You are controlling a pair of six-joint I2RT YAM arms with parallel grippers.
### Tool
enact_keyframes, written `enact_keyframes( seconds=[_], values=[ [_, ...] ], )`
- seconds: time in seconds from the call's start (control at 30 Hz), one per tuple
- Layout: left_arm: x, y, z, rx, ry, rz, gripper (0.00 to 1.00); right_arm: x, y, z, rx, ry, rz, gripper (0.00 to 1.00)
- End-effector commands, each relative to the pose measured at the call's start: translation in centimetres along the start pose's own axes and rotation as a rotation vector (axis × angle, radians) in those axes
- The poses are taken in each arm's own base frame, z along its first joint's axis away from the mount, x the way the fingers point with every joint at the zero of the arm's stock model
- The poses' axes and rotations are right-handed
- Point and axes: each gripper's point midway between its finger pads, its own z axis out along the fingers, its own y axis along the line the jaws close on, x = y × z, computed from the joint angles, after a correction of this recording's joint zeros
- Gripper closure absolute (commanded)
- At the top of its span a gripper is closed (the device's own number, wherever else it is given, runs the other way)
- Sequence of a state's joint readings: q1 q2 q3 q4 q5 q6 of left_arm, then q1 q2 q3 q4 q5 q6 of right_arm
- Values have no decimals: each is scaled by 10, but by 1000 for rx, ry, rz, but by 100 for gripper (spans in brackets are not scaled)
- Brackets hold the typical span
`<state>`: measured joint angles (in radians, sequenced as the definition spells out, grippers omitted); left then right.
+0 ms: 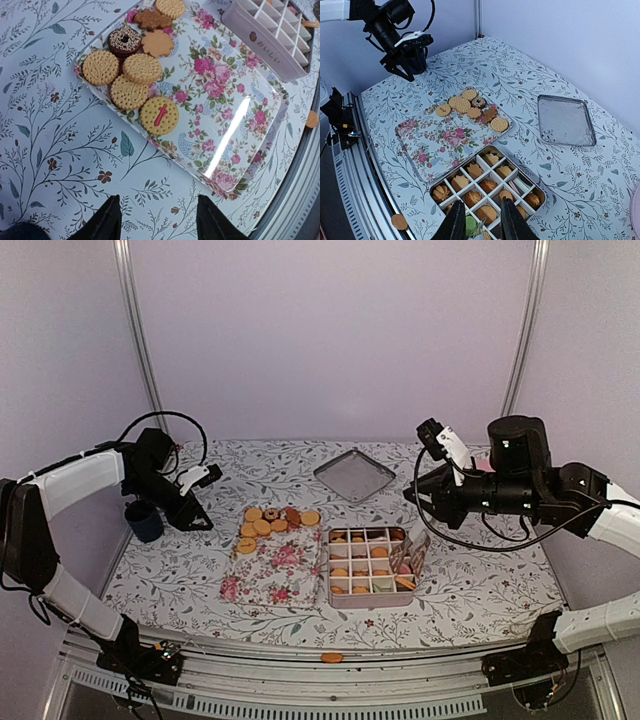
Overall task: Pack the cookies
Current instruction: Adjust the fake cookies on the plate.
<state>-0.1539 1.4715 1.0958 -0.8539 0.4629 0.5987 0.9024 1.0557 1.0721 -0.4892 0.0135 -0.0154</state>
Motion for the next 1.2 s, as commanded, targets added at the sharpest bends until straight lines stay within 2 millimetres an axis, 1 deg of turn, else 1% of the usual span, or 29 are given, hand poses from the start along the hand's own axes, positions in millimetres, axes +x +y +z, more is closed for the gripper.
enact_keyframes(
  seconds=[0.0, 0.17, 0.4, 0.53, 0.83, 1.17],
  values=[
    [2, -3, -4, 9, -8, 1, 48, -17, -3, -13, -3, -67, 18, 99],
    [2, -3, -5, 7, -6, 3, 48, -2, -5, -8, 9, -33, 53, 99],
    [1, -2, -5, 6, -8, 3, 48, 7, -12, -12, 45, -22, 54, 100],
    [0, -2, -5, 7, -10, 1, 48, 11, -12, -12, 37, -10, 58, 100],
    [0, -2, -4, 9, -8, -2, 48, 22, -18, -5, 76, 21, 59, 100],
    [2, -3, -2, 11, -5, -2, 48, 36, -29, 9, 135, 83, 47, 100]
  ],
)
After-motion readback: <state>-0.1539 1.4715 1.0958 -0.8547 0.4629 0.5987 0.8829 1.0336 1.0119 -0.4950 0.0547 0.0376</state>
